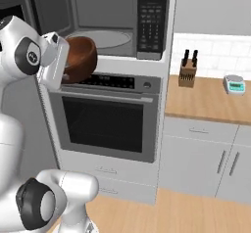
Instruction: Pick the avocado from the sink and place it in the bowl. Then pick the bowl and place it in the microwave. Then close the microwave door and press the start button.
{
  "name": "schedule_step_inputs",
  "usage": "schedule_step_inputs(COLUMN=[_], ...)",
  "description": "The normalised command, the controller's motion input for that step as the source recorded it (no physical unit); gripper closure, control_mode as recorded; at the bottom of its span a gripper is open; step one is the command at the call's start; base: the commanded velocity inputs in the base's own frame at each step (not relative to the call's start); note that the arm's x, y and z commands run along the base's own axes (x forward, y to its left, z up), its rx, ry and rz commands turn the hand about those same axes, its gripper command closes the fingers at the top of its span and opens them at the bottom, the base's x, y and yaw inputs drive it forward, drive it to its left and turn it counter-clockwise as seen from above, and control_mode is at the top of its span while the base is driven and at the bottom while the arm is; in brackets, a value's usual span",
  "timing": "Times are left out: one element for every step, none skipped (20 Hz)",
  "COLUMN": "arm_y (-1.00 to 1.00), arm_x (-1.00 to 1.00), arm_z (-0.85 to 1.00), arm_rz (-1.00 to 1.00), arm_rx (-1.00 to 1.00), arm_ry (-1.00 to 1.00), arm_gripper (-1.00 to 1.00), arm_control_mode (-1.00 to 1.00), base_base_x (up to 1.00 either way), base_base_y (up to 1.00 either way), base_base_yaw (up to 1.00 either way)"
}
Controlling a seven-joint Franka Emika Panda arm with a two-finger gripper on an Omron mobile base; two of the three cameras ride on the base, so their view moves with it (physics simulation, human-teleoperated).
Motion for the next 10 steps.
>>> schedule_step_inputs(arm_y=[0.0,0.0,0.0,0.0,0.0,0.0,0.0,0.0,0.0,0.0], arm_x=[0.0,0.0,0.0,0.0,0.0,0.0,0.0,0.0,0.0,0.0], arm_z=[0.0,0.0,0.0,0.0,0.0,0.0,0.0,0.0,0.0,0.0], arm_rz=[0.0,0.0,0.0,0.0,0.0,0.0,0.0,0.0,0.0,0.0], arm_rx=[0.0,0.0,0.0,0.0,0.0,0.0,0.0,0.0,0.0,0.0], arm_ry=[0.0,0.0,0.0,0.0,0.0,0.0,0.0,0.0,0.0,0.0], arm_gripper=[1.0,1.0,1.0,1.0,1.0,1.0,1.0,1.0,1.0,1.0], arm_control_mode=[1.0,1.0,1.0,1.0,1.0,1.0,1.0,1.0,1.0,1.0], base_base_x=[0.39,0.38,0.42,0.5,0.53,0.56,0.48,0.31,0.26,0.18], base_base_y=[0.11,0.01,0.0,0.0,0.0,0.07,0.02,0.07,0.17,0.09], base_base_yaw=[-0.18,-0.08,-0.05,-0.04,-0.02,-0.01,-0.01,0.0,0.0,0.0])
